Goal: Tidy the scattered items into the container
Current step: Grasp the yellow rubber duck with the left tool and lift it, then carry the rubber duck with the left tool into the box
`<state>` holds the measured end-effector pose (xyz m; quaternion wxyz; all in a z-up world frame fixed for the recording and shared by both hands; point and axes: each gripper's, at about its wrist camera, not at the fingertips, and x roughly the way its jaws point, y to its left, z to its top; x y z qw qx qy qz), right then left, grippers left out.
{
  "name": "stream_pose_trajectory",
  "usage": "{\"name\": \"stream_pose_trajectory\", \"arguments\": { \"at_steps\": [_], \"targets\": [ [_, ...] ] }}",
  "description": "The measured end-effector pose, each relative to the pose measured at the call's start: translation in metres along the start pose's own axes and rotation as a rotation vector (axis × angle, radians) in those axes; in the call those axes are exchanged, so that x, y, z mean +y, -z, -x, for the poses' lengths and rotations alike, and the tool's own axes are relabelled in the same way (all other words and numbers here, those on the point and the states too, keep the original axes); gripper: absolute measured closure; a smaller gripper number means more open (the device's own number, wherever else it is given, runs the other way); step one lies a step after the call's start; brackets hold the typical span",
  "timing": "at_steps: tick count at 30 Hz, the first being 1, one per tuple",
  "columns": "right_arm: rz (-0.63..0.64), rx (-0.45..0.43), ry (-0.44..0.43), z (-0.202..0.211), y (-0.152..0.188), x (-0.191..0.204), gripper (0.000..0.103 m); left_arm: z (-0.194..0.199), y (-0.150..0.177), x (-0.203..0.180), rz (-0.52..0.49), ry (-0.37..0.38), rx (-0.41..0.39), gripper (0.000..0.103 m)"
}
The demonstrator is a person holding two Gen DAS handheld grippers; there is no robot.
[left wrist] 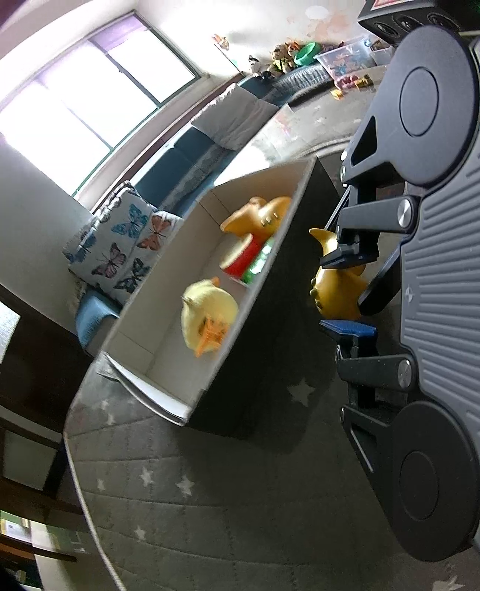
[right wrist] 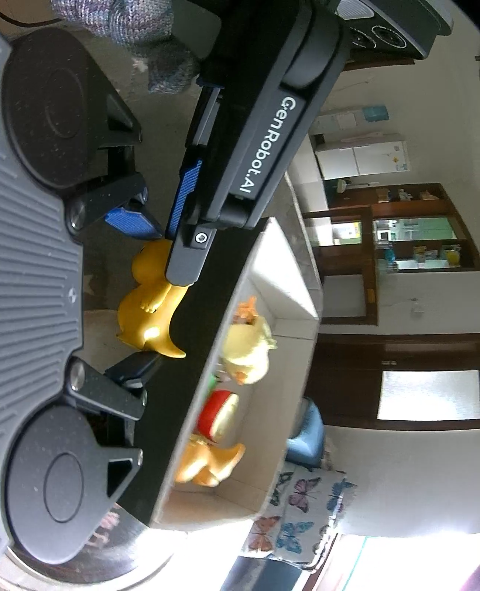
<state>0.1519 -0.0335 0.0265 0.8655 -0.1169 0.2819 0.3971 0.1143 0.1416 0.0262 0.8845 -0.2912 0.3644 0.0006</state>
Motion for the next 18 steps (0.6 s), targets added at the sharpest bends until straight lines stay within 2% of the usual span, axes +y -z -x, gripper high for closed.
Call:
{"name": "stream_pose_trajectory", "arguments": {
  "at_steps": [8, 18],
  "targets": [
    [0.009, -0.072, 0.028, 0.008, -0.028, -0.013, 0.036, 0.000, -0.030, -0.020, -0.038, 0.027, -0.051, 0.072],
    [-0.008, -0.061, 0.036, -0.024, -0.058, -0.050, 0.039, -0.042, -0.071, -0.029, -0.037, 0.008, -0.054, 0.072]
  ]
}}
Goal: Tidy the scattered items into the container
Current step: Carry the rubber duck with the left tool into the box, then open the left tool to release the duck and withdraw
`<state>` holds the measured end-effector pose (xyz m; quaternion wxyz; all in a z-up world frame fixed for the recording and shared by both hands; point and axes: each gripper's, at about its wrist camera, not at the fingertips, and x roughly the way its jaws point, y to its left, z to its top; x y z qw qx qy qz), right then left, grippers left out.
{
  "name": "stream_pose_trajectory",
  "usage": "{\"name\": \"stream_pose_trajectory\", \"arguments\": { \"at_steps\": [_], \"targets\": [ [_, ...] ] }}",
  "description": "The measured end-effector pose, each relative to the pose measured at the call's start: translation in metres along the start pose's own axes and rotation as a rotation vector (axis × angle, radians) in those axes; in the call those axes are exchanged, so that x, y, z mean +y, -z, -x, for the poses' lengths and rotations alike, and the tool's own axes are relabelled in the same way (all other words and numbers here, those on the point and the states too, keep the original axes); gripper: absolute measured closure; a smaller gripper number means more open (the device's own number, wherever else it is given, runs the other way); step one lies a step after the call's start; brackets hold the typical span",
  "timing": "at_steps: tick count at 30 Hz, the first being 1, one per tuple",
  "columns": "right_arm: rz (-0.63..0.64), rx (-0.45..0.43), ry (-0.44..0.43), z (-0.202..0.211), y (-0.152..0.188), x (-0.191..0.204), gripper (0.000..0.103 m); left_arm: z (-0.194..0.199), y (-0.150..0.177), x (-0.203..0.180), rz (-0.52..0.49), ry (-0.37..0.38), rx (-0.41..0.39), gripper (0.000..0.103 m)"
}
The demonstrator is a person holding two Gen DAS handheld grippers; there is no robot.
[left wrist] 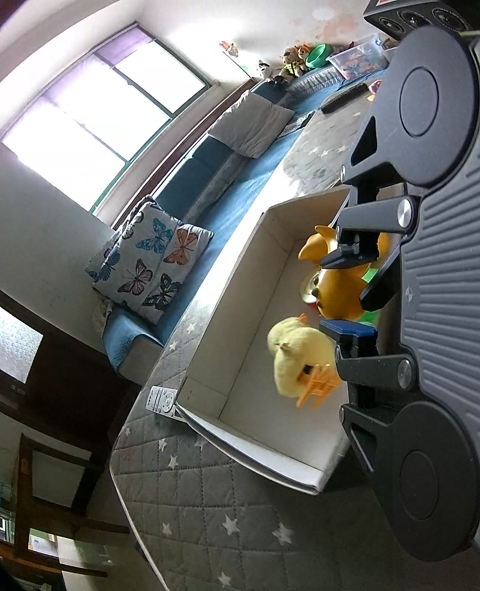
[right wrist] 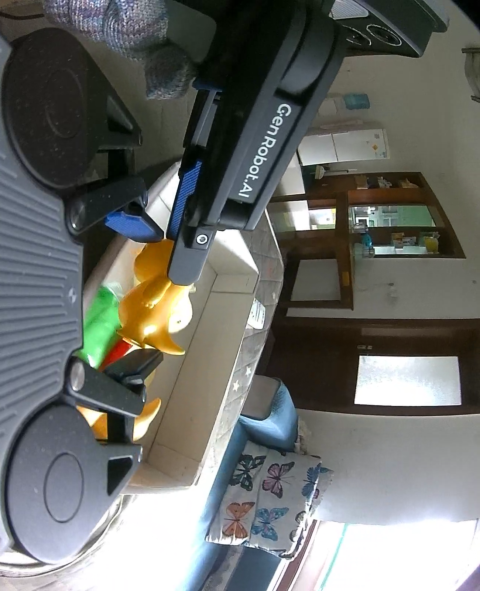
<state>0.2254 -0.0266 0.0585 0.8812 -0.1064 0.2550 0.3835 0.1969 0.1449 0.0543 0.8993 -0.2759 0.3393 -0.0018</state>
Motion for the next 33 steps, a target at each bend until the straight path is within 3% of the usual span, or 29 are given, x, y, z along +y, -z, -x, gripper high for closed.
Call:
{"name": "stream_pose_trajectory", "arguments": {
  "at_steps": [11, 23, 33],
  "targets": [
    [-0.031, 0.068, -0.022, -0.039, 0.006, -0.020, 0.043, -0.038, -0.001, 0.017, 0.040, -0.037, 0.060, 0.071],
    [-0.032, 0.042, -0.005, -0.022, 0.012, -0.018, 0.042, -0.023, 0.005, 0.016, 0.026, -0.046, 0.041, 0.071],
    [-0.053, 0.001, 0.025, 0.016, 0.027, -0.001, 0.019, 0.011, 0.025, 0.006, -0.021, -0.040, 0.003, 0.070]
  ]
}}
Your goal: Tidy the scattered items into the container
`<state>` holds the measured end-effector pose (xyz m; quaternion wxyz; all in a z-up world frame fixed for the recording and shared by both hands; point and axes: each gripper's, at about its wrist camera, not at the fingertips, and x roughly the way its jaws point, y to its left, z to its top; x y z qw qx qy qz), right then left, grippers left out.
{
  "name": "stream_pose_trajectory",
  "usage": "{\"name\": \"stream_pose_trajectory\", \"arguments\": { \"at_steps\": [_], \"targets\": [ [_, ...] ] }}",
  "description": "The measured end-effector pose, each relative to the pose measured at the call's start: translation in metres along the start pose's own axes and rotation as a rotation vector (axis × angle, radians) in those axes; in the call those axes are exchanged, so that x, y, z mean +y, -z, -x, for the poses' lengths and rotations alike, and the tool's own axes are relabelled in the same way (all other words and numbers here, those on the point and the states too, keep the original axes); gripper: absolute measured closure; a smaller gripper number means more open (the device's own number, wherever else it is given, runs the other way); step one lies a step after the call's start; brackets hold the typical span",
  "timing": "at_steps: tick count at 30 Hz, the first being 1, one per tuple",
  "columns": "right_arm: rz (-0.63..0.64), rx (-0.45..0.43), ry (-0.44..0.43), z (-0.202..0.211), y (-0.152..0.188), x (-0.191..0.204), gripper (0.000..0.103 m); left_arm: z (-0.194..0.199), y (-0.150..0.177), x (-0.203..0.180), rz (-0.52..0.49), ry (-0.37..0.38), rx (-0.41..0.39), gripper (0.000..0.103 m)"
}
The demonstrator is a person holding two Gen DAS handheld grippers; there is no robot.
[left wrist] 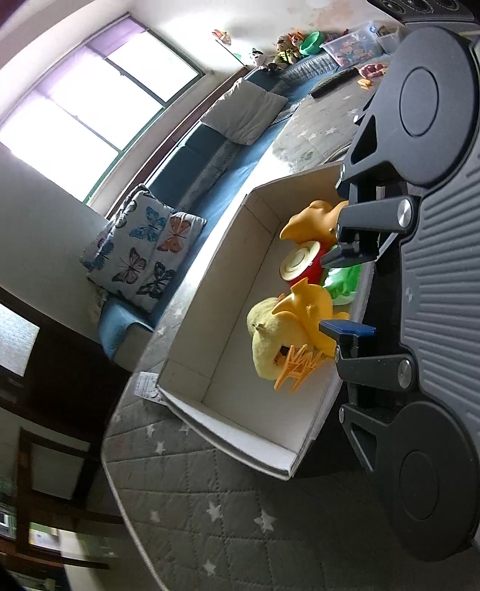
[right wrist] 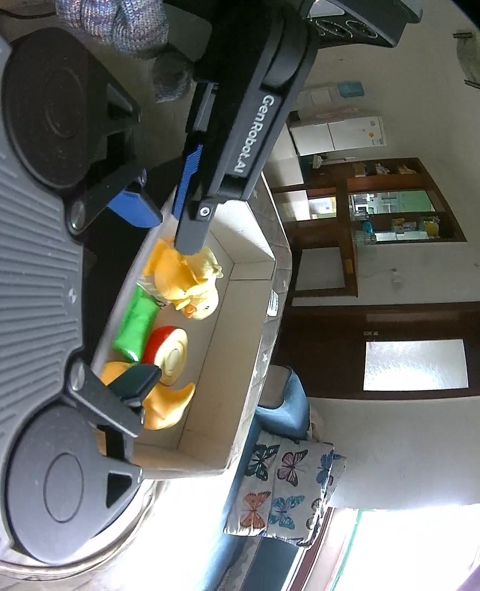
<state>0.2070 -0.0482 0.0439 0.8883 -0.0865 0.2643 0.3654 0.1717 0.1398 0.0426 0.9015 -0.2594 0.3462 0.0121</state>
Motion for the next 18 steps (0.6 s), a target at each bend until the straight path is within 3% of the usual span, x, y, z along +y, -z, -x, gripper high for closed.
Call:
{"name": "stream_pose_trajectory", "arguments": {
  "at_steps": [10, 18],
  "targets": [
    [-0.049, -0.033, 0.022, 0.032, 0.015, 0.012, 0.001, 0.030, 0.024, -0.006, -0.047, -0.001, -0.026, 0.069],
    [-0.091, -0.020, 0.051, 0.042, 0.033, 0.019, 0.000, 0.043, 0.047, -0.006, -0.087, -0.015, -0.039, 0.069]
  ]
}}
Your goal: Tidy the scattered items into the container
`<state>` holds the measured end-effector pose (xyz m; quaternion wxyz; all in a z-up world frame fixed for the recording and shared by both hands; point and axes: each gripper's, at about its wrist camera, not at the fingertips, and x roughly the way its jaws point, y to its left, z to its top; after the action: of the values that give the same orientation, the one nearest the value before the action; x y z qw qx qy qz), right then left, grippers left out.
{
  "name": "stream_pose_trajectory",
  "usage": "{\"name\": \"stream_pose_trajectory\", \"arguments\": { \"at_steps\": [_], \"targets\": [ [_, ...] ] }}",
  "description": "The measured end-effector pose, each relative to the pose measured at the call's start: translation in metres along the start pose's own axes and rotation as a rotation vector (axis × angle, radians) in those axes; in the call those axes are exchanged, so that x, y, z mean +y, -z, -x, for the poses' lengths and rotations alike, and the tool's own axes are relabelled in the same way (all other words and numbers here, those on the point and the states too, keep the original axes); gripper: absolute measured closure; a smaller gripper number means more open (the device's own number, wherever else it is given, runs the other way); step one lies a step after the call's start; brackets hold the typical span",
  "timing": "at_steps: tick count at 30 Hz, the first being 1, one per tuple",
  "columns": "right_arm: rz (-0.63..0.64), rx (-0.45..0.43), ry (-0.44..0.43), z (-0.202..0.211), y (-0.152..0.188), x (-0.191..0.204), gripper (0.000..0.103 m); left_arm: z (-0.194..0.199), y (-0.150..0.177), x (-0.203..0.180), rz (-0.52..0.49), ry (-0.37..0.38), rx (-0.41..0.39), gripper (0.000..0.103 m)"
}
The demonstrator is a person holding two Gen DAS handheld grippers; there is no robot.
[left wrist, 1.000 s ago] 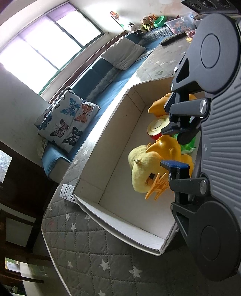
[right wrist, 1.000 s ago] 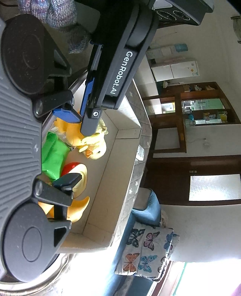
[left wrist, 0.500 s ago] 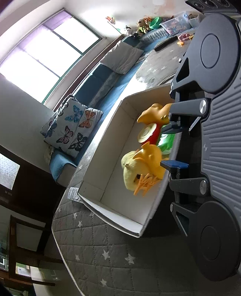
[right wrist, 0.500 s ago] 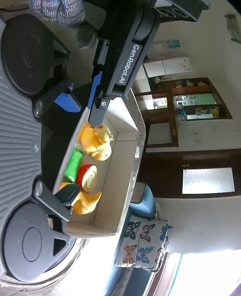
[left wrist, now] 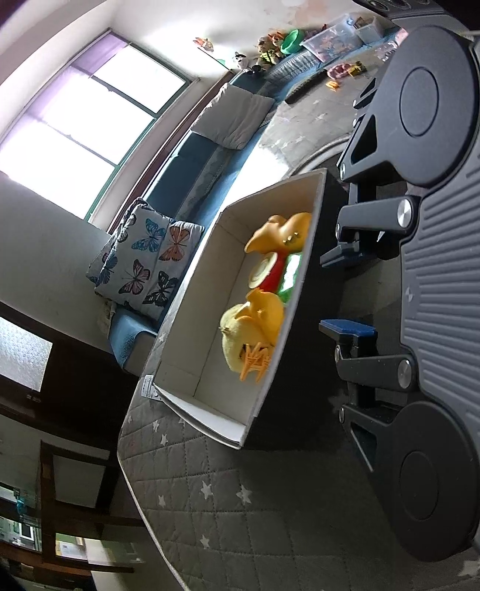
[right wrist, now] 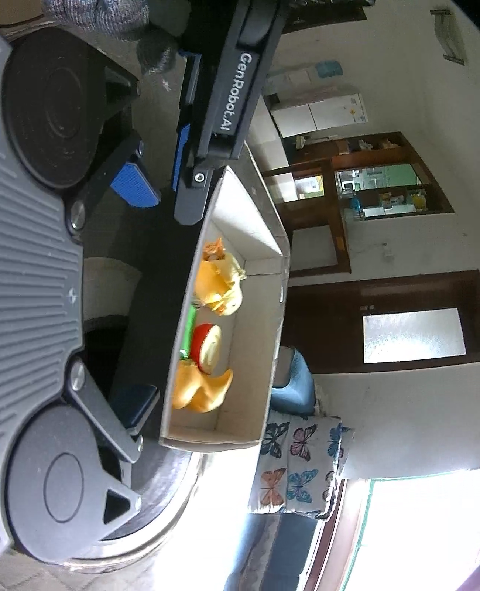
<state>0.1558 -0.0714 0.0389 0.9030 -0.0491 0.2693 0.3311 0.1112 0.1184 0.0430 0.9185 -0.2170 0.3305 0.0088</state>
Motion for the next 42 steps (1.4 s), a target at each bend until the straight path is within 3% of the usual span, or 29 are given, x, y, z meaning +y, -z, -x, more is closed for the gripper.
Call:
{"name": "stream_pose_trajectory", "arguments": {
  "at_steps": [13, 26, 42],
  "targets": [
    [-0.043, 0.039, 0.023, 0.009, 0.026, 0.006, 0.000, 0.005, 0.046, 0.003, -0.056, -0.071, 0.001, 0.069],
    [-0.105, 0.059, 0.049, 0.023, 0.051, 0.012, 0.000, 0.018, 0.066, 0.001, -0.073, -0.155, -0.008, 0.071],
    [-0.135, 0.042, 0.053, 0.040, 0.068, 0.017, 0.000, 0.032, 0.080, -0.015, -0.150, -0.188, -0.035, 0.071]
  ]
}}
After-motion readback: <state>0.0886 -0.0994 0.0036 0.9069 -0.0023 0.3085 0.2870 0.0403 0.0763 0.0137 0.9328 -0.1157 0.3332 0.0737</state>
